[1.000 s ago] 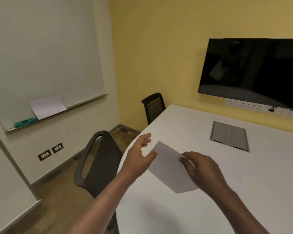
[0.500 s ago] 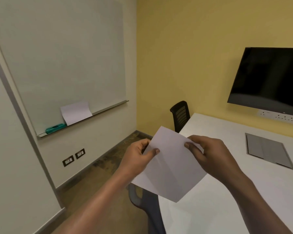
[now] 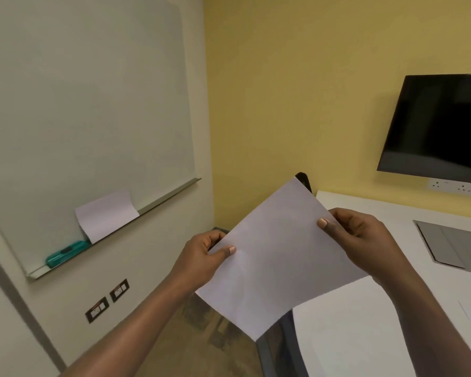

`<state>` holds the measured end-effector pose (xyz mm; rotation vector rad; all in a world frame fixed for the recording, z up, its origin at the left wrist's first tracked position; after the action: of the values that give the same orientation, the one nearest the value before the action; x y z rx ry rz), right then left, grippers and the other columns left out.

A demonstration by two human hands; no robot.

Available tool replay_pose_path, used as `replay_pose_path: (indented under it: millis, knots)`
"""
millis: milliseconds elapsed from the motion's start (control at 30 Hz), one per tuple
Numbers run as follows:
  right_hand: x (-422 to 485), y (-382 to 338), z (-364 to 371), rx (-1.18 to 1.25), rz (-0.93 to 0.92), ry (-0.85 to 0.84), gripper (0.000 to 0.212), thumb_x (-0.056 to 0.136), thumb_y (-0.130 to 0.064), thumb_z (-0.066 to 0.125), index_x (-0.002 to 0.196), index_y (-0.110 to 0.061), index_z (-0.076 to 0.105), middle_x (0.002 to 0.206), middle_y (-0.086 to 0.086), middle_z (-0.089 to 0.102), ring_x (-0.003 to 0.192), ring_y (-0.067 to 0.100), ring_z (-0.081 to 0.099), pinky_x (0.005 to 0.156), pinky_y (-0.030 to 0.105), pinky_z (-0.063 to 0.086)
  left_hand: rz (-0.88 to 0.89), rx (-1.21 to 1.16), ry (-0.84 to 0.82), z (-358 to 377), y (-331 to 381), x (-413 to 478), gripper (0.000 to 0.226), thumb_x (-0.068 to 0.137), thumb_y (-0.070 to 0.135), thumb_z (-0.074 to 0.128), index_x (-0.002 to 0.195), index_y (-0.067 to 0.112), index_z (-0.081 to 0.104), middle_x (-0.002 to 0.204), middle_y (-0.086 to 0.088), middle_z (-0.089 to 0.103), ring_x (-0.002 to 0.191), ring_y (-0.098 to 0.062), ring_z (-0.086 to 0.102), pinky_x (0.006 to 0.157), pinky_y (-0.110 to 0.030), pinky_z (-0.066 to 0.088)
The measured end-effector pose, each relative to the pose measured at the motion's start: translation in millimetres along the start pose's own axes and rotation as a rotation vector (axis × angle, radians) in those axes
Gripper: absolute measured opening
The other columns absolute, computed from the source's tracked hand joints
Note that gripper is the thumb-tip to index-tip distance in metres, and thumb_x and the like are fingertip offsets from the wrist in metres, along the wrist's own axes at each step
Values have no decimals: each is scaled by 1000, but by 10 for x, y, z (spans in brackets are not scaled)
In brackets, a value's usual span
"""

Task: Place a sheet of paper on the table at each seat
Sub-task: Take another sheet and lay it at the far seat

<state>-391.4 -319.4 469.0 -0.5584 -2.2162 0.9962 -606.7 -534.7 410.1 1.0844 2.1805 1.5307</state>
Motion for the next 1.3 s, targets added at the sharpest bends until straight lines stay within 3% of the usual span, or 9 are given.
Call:
replay_pose_path:
  millis: [133, 300, 433, 567, 667, 767, 900, 1067, 1300]
  knots:
    - [342, 35, 224, 10, 49, 79, 24, 92, -47, 61, 105, -30, 73, 101, -6, 75, 93, 19, 70, 77, 45, 59, 5, -4, -20, -283, -223, 571, 9, 95, 27, 69, 89, 23, 74, 90, 4, 79, 80, -17, 76, 80, -48, 61]
    - [713, 358, 508, 115, 151, 210, 43, 80, -58, 62, 114, -32, 69, 108, -1, 74, 100, 23, 68, 79, 36, 55, 22, -47, -72, -533, -573, 1384, 7, 94, 24, 70, 90, 24, 76, 91, 5, 80, 80, -15, 77, 81, -44, 62]
    - [1052, 691, 929, 285, 288, 327, 58, 74, -64, 66, 126, -37, 60, 110, 3, 74, 100, 22, 73, 88, 44, 57, 29, -114, -144, -671, -892, 2117, 7, 94, 24, 71, 89, 26, 76, 93, 6, 81, 82, -16, 77, 81, -42, 62]
    - [1486, 932, 1506, 434, 430, 396, 79, 70, -59, 71, 139, -25, 51, 111, 5, 75, 94, 23, 76, 80, 43, 58, 31, -184, -234, -787, -1150, 2886, 12, 94, 22, 71, 88, 31, 77, 94, 7, 81, 83, -15, 78, 75, -34, 60]
    - [1824, 1067, 1965, 500, 546, 362, 73, 76, -49, 72, 138, -18, 50, 111, 8, 75, 93, 27, 76, 79, 44, 59, 16, -232, -319, -846, -1282, 3463, 14, 95, 21, 70, 90, 32, 78, 96, 6, 81, 84, -16, 78, 73, -34, 59]
    - [2116, 1165, 2313, 540, 638, 311, 62, 77, -45, 74, 125, -8, 59, 110, 14, 75, 93, 31, 76, 75, 40, 61, 0, -245, -362, -812, -1389, 4028, 9, 94, 18, 71, 94, 24, 78, 98, 3, 81, 88, -21, 78, 84, -44, 62]
    - [2422, 1296, 2592, 552, 673, 279, 37, 86, -38, 72, 111, -12, 70, 100, 7, 79, 88, 26, 77, 69, 32, 59, -7, -257, -448, -605, -1456, 4637, 9, 93, 20, 72, 96, 26, 78, 98, 3, 81, 88, -23, 79, 88, -50, 61]
    - [2755, 1715, 2528, 523, 735, 370, 22, 96, -27, 64, 112, -13, 73, 101, 7, 79, 80, 21, 75, 64, 29, 57, 16, -210, -529, -18, -1497, 5320, 6, 93, 24, 72, 95, 26, 77, 95, 3, 81, 85, -24, 79, 87, -53, 61]
    - [3213, 2616, 1942, 480, 761, 574, 20, 97, -27, 63, 111, -17, 73, 100, 6, 78, 84, 29, 74, 60, 30, 53, 87, -90, -652, 1320, -1292, 6218, 7, 93, 29, 70, 90, 24, 74, 89, 6, 80, 79, -21, 77, 79, -42, 61]
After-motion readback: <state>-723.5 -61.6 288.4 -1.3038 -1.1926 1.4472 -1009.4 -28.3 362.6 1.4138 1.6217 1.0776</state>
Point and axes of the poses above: each hand's wrist, its own x-axis towards the middle knuckle, its own z-axis out of the palm, y = z × x, the point moved 2 cm from there along x, towards the middle knuckle
